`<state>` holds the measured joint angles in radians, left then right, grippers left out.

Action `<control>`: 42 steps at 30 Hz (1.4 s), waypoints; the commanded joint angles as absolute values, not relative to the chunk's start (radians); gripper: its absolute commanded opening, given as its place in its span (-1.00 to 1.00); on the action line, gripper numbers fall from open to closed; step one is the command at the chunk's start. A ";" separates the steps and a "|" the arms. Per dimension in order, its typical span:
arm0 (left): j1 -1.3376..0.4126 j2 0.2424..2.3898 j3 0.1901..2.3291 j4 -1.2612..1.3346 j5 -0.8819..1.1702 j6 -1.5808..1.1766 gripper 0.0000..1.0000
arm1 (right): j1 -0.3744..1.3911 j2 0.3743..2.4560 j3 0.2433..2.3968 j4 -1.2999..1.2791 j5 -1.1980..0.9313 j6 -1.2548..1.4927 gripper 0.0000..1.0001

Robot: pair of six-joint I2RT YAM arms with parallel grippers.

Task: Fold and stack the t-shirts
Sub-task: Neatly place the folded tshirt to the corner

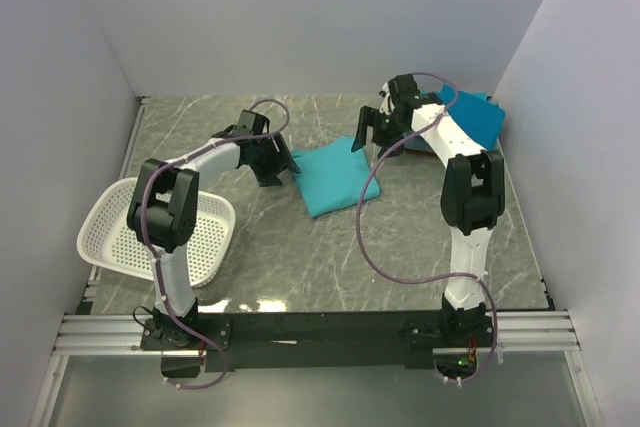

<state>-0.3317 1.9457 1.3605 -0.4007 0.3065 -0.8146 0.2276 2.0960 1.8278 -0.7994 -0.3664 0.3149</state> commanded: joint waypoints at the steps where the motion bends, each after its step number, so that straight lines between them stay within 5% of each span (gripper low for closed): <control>1: -0.341 1.960 1.350 -0.342 0.366 -0.778 0.38 | 0.204 2.040 1.775 -0.741 -0.416 0.243 0.81; 15: -0.354 2.072 1.388 -0.356 0.374 -0.759 0.14 | 0.155 2.118 1.723 -0.701 -0.488 0.192 0.78; 25: -0.359 2.138 1.402 -0.371 0.370 -0.752 -0.19 | 0.155 2.180 1.720 -0.666 -0.526 0.189 0.76; 32: -0.359 2.167 1.399 -0.413 0.344 -0.744 -0.65 | 0.155 2.239 1.733 -0.655 -0.583 0.189 0.70; 42: -0.359 2.186 1.370 -0.423 0.347 -0.742 -0.81 | 0.184 2.267 1.686 -0.635 -0.620 0.196 0.59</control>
